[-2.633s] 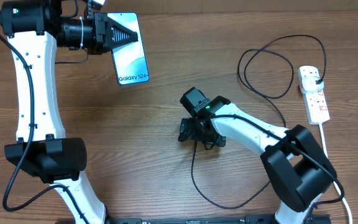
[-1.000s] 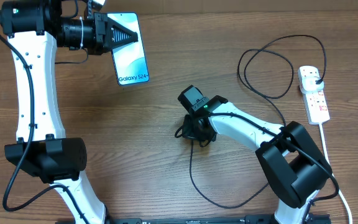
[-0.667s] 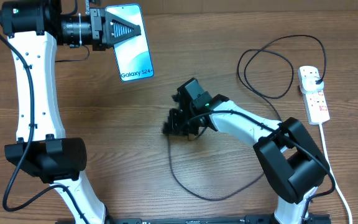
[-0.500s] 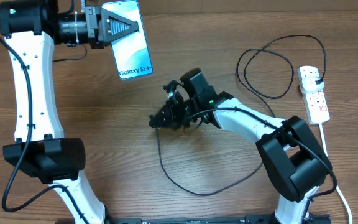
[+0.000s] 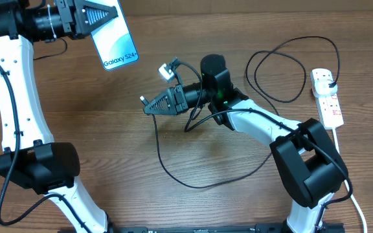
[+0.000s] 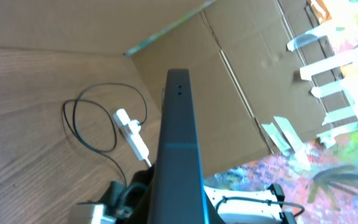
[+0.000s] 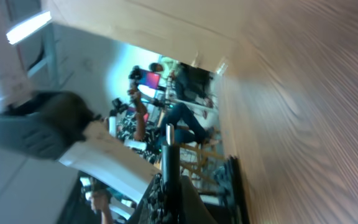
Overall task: Plug charger to phone and switch on socket
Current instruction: 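Lift the plug with the right gripper toward the phone's bottom, then align the plug under the phone's bottom port with the right gripper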
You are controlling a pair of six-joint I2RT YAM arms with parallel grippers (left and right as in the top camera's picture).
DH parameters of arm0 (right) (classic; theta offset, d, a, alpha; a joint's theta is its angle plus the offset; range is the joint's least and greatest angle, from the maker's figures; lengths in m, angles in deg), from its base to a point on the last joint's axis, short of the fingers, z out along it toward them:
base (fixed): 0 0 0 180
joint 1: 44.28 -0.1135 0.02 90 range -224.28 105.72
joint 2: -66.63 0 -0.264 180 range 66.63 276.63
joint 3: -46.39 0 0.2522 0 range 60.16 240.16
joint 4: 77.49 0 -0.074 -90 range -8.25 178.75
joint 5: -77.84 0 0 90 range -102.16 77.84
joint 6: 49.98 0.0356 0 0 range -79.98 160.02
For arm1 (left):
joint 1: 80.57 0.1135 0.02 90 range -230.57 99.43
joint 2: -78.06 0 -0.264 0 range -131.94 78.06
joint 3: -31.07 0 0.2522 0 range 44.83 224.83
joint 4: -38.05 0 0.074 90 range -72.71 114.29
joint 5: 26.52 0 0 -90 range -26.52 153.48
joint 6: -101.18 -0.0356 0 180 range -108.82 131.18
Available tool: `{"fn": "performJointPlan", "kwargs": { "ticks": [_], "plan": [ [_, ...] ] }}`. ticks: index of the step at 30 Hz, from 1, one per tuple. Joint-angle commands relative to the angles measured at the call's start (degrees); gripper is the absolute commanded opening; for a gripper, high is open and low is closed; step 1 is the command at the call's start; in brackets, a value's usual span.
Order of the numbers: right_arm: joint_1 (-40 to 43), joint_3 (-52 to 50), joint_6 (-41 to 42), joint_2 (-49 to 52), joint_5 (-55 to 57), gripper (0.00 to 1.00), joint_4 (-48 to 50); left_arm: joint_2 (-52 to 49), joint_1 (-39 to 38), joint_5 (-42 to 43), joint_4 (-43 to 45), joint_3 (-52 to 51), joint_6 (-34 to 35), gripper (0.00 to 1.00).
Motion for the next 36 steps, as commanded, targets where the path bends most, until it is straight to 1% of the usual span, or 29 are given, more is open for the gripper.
{"fn": "performJointPlan", "kwargs": {
  "ticks": [1, 3, 6, 8, 10, 13, 16, 21, 24, 31, 36],
  "plan": [
    [0.26, 0.24, 15.65, 0.07, -1.38, 0.04, 10.08, 0.98, -0.09, 3.13, 1.79, 0.31, 3.85, 0.04],
    [0.26, 0.24, 21.49, 0.07, -0.17, 0.04, 17.68, 0.98, -0.09, 1.88, 2.71, 0.28, 5.68, 0.04],
    [0.24, 0.24, 26.93, 0.07, 1.88, 0.04, 24.92, 0.98, -0.13, -2.75, 4.31, 0.28, 11.93, 0.04],
    [0.24, 0.24, 28.96, 0.07, 3.54, 0.04, 27.02, 0.98, -0.13, -5.70, 5.99, 0.31, 16.63, 0.04],
    [0.24, 0.24, 30.18, 0.07, 5.16, 0.04, 27.89, 0.98, -0.13, -6.82, 8.07, 0.28, 20.55, 0.04],
    [0.24, 0.24, 31.50, 0.07, 8.15, 0.04, 28.13, 0.98, -0.57, -7.74, 10.40, 0.31, 23.45, 0.04],
    [0.24, 0.33, 34.01, 0.07, 9.90, 0.04, 29.09, 0.98, -1.18, -8.90, 10.82, 0.28, 23.37, 0.04],
    [0.24, 2.10, 37.48, 0.07, 11.13, 0.04, 36.02, 0.98, -2.36, -10.03, 11.30, 0.28, 22.03, 0.04],
    [0.24, 3.28, 37.64, 0.07, 10.84, 0.04, 36.28, 0.98, -3.39, -10.16, 11.47, 0.31, 21.79, 0.04],
    [0.26, 3.58, 37.83, 0.04, 11.17, 0.04, 36.28, 0.98, -6.14, -10.14, 11.39, 0.28, 17.68, 0.04],
    [0.55, 3.63, 37.77, 0.04, 12.37, 0.04, 36.30, 0.98, -7.72, -10.21, 11.37, 0.28, 16.55, 0.04]
  ]
}}
